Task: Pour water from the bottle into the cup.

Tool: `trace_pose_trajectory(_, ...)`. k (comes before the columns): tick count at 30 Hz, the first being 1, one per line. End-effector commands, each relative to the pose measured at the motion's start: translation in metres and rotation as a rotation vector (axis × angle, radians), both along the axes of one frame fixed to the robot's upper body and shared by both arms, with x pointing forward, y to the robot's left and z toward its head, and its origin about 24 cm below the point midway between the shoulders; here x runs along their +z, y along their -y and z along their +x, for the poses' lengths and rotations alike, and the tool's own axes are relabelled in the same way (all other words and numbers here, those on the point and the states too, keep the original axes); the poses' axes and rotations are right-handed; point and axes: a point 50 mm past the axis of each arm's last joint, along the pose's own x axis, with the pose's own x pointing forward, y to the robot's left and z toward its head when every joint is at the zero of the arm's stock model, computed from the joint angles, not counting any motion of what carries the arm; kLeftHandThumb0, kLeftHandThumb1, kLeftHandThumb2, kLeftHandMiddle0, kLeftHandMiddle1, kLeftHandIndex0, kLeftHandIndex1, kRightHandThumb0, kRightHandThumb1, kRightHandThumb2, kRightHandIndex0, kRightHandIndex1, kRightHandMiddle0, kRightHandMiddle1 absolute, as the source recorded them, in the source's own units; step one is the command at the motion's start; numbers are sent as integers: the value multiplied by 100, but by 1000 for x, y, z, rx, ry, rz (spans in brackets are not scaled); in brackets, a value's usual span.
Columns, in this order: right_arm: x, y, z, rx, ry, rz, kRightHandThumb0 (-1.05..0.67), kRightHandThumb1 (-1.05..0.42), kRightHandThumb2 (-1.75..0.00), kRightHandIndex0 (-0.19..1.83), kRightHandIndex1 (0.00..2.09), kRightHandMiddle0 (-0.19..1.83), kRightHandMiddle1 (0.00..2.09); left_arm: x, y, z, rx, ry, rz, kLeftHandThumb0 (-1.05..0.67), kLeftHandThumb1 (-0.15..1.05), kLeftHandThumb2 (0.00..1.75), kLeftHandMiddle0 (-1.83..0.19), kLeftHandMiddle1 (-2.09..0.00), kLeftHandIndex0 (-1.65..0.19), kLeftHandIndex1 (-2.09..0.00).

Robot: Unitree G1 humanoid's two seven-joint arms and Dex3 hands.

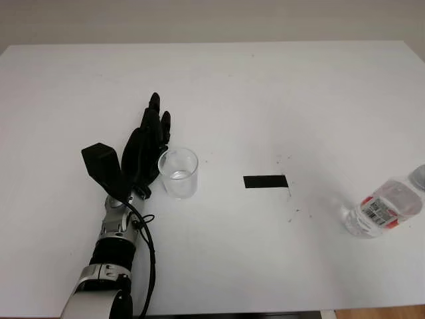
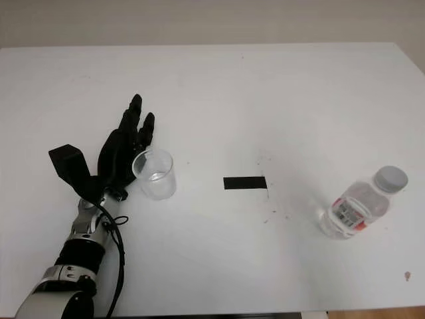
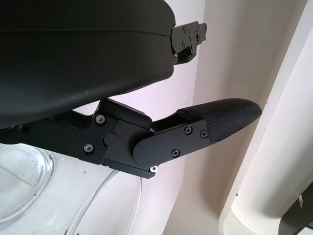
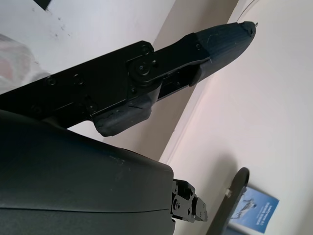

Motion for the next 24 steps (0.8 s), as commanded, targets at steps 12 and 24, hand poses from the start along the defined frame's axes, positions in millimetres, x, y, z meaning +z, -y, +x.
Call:
trace_pose_trajectory(12,-51,0,-15,38,-104,229,-92,-102,-5,-19,0,-19,0,-12,-5,-4,3,-59,-4,-88,105,75,19,-4,19,0)
trace_pose_trajectory(24,-85,-18,-20,45,-187,279,-94,-103,-6,-19,0,-19,0,-10,-8,-2,11,-48,3,-88,105,74,17,-6,19,0)
